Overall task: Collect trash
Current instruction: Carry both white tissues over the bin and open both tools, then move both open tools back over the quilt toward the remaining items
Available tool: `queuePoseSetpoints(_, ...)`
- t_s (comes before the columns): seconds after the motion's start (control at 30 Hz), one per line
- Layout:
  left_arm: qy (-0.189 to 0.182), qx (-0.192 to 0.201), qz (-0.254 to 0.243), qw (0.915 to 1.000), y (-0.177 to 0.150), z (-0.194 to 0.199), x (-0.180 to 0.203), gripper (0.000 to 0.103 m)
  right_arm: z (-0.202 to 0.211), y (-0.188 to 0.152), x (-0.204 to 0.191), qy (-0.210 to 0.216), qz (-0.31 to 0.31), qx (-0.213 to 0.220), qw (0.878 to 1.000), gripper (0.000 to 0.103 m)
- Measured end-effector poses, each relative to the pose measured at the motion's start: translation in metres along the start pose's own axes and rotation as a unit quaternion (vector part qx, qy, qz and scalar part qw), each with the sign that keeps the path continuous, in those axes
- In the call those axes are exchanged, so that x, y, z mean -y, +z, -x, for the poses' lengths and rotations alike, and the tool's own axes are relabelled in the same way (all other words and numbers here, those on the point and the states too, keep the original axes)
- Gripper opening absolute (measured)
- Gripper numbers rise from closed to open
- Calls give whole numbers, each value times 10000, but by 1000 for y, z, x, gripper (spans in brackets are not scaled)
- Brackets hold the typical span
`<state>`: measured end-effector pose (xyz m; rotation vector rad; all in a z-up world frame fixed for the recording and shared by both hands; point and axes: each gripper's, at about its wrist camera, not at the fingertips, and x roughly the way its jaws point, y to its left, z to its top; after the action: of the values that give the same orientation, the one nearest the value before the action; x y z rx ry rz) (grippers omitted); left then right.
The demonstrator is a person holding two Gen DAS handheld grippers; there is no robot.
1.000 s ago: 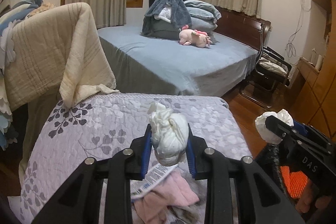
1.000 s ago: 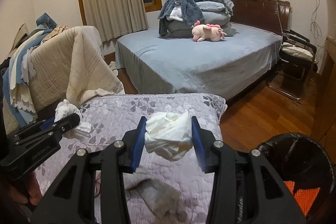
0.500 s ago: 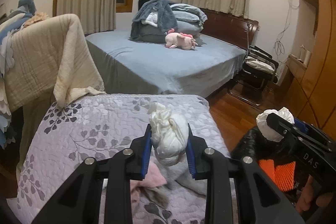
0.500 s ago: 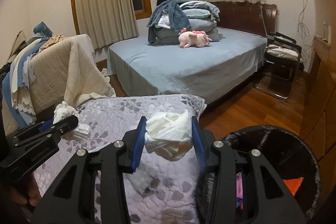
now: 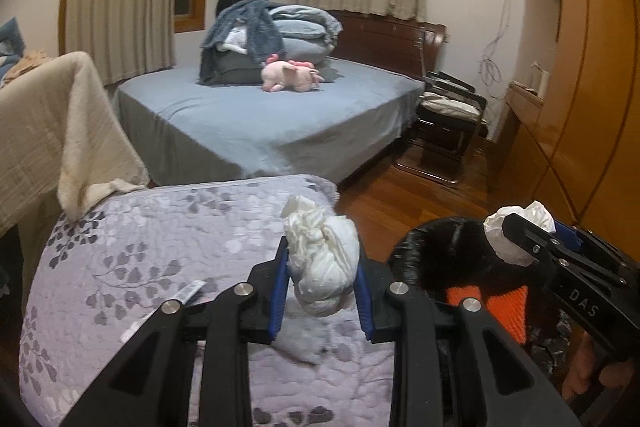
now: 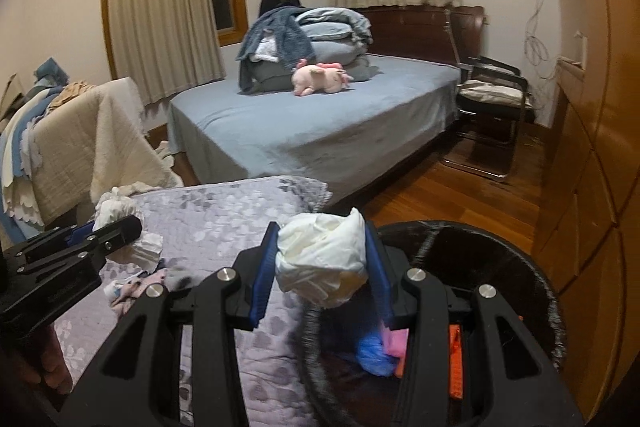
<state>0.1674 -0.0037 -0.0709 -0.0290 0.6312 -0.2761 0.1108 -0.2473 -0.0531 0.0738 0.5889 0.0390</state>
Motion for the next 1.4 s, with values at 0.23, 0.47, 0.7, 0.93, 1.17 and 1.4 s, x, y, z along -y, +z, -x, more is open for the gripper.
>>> queuePoseSetpoints(0.23,-423,-43,-290,9987,-1,-8,43,29,9,-11,34,-385,-101,-13,9992,40)
queuePoseSetpoints(0.47,-890,-141,-593,9942,-5,-25,85,29,17,-19,74,-799,-267,-6,9964,40)
queuePoseSetpoints(0.7,-1233,-257,-834,9885,-11,-47,123,29,18,-31,108,-1144,-358,-50,9928,40)
queuePoseSetpoints(0.93,-1444,-421,-903,9845,-13,-73,149,29,9,-39,130,-1292,-490,-137,9903,41)
queuePoseSetpoints(1.17,-1800,-687,-764,9783,-15,-92,157,50,-1,-45,143,-1486,-532,-226,9872,66)
queuePoseSetpoints(1.4,-1618,-517,-695,9830,-10,-83,135,71,3,-49,146,-1589,-617,-147,9853,93)
